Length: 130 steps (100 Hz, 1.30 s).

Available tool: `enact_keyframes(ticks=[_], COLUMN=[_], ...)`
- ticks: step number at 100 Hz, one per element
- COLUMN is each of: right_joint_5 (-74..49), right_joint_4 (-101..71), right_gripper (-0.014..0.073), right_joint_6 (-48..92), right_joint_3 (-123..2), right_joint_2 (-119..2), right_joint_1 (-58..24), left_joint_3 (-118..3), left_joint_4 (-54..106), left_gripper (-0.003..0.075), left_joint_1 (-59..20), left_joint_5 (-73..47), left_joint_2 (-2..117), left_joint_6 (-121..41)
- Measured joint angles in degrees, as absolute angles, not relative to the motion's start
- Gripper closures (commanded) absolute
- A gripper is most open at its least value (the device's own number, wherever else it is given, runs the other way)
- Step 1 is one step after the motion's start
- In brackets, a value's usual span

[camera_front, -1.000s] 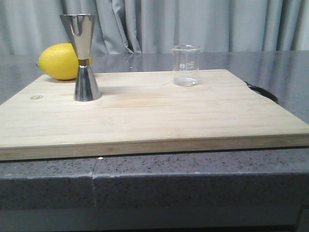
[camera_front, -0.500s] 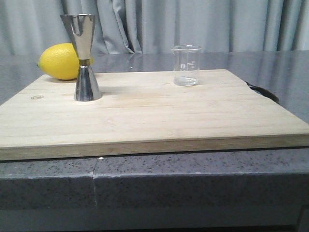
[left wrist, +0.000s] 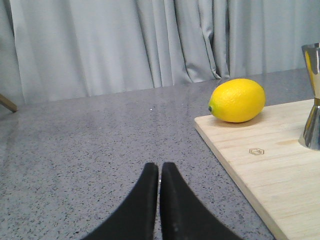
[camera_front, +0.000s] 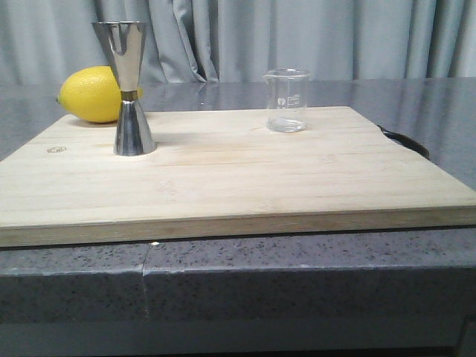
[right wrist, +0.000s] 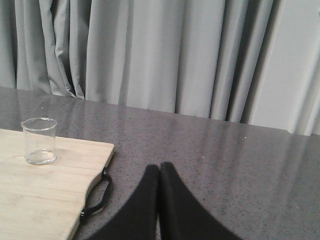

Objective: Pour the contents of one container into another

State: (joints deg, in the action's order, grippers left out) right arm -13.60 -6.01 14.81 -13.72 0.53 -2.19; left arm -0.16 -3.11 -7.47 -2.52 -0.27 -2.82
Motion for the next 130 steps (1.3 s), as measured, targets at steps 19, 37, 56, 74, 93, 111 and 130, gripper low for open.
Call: enact_keyframes(ticks=[19, 37, 56, 74, 93, 111, 130], right_joint_5=[-13.6, -13.6, -10.9, -7.0, -5.1, -3.1, -3.1], right_joint_4=[-6.0, -6.0, -5.4, -0.8, 2.7, 2.8, 2.8], right_gripper=[0.0656, 0.0656, 0.0656, 0.0656, 0.0656, 0.0656, 0.0656], right_joint_6=[14.8, 14.8, 14.8, 6.4, -3.3, -4.7, -4.9], right_joint_3=[-13.7, -13.7, -10.2, -3.4, 0.6, 0.6, 0.6], right_joint_2=[0.5, 0.5, 0.5, 0.5, 0.5, 0.5, 0.5], right_joint_1=[-2.2, -2.2, -2.2, -2.2, -2.2, -2.2, -2.2], left_joint_3=[-0.2, -0.2, -0.2, -0.2, -0.2, -0.2, -0.2], left_joint_4=[-3.1, -3.1, -3.1, -3.1, -3.1, -3.1, -3.1], left_gripper=[0.0739, 0.0739, 0.0739, 0.0739, 0.0739, 0.0739, 0.0739], left_joint_1=[-7.5, -7.5, -7.5, -7.5, -7.5, -7.5, -7.5], left_joint_5=[-2.5, -2.5, -2.5, -2.5, -2.5, -2.5, -2.5], left_joint_2=[-0.3, -0.3, -0.3, -0.3, -0.3, -0.3, -0.3], left_joint_6=[-2.8, -2.8, -2.7, -2.7, -2.7, -2.7, -2.7])
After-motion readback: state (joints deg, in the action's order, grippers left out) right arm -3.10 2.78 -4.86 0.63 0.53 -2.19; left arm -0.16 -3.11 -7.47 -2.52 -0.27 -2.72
